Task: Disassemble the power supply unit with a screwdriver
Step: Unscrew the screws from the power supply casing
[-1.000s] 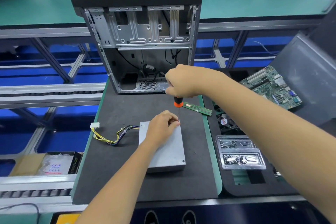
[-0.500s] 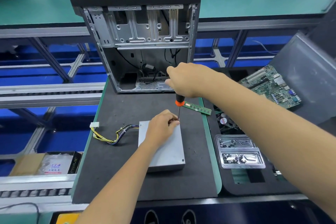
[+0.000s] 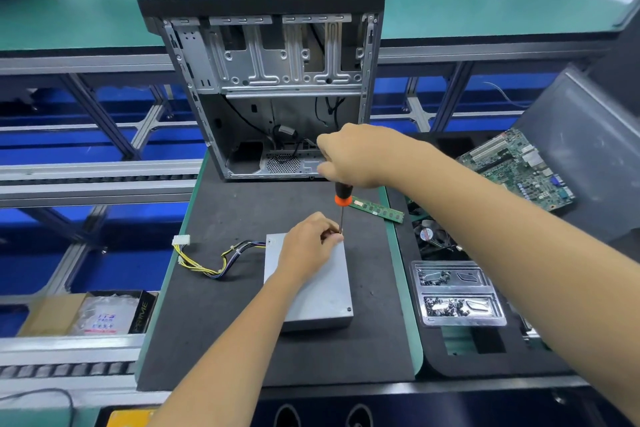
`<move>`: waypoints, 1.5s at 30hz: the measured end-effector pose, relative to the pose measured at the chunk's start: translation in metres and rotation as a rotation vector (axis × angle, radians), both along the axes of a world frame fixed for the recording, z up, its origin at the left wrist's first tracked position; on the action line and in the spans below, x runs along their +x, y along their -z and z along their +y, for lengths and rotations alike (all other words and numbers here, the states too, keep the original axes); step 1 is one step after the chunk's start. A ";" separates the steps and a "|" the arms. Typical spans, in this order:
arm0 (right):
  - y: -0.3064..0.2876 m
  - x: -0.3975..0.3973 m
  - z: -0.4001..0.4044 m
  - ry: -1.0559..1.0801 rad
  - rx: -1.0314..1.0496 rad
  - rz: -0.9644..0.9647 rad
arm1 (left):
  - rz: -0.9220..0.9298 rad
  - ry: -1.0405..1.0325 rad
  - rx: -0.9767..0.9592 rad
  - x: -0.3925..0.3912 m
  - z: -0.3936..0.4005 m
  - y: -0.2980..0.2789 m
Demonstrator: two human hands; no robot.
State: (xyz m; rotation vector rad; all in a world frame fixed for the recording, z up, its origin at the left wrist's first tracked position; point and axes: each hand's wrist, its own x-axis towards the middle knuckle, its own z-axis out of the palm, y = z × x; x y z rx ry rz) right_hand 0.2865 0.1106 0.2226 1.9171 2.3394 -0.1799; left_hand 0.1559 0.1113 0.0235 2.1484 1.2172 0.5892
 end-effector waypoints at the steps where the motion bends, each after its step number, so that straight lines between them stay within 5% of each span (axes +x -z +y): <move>1: -0.001 0.002 0.000 -0.020 -0.033 0.051 | 0.003 0.003 -0.002 0.000 0.000 0.000; 7: -0.003 0.004 -0.003 -0.075 -0.106 0.189 | 0.004 0.000 0.008 0.000 0.000 0.000; 12: 0.001 -0.001 -0.003 0.054 0.063 -0.137 | 0.000 0.001 0.010 0.000 -0.001 0.000; 19: -0.008 0.005 -0.004 -0.074 -0.130 0.267 | -0.005 -0.004 0.014 0.001 -0.001 0.002; 24: 0.004 0.002 -0.003 0.046 0.024 0.044 | -0.005 0.005 0.028 0.001 -0.001 0.002; 31: 0.000 0.007 -0.002 -0.064 -0.091 0.192 | 0.021 0.019 0.065 0.002 -0.003 0.001; 37: 0.000 0.017 -0.001 0.057 -0.136 0.270 | 0.133 0.014 0.133 0.007 -0.008 -0.001; 45: 0.002 0.015 -0.003 0.054 -0.047 0.284 | 0.315 0.079 0.215 0.012 -0.009 -0.003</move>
